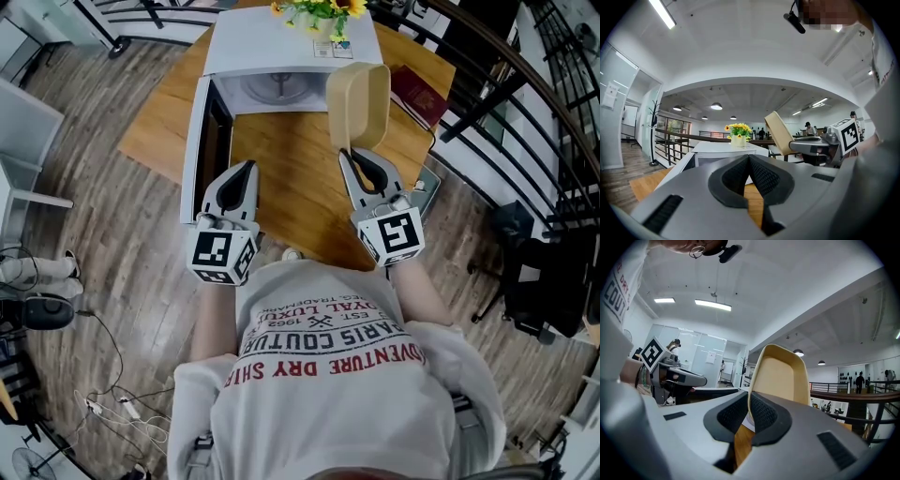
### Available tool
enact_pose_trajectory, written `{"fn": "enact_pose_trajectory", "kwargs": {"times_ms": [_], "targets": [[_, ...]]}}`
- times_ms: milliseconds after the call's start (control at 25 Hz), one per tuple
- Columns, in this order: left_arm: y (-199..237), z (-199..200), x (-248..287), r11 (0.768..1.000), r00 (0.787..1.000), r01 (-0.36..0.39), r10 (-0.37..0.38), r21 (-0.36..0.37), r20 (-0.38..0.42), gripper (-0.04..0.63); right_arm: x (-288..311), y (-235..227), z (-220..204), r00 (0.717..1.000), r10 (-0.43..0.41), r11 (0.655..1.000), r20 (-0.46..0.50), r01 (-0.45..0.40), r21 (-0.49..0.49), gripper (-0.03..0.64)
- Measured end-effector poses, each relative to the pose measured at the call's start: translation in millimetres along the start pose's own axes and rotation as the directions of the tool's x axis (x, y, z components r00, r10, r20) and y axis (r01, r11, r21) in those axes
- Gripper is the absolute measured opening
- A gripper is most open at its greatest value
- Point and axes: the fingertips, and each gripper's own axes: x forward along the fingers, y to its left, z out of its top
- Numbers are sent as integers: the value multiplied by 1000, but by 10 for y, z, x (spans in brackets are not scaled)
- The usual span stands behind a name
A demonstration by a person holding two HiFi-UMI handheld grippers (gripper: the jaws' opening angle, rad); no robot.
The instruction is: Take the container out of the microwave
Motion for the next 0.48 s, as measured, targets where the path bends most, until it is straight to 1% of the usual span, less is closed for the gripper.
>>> {"fn": "enact_pose_trajectory", "kwargs": {"times_ms": [280,480], "targets": [[8,-4,9,1000,1000,-6,6,-11,-3,12,-5,-30,28,1000,-15,1000,11,15,0,40],[7,-20,32,1000,1000,-4,4,-15,-5,12,6,-56,2,1000,-24,1000,11,24,19,41]]}}
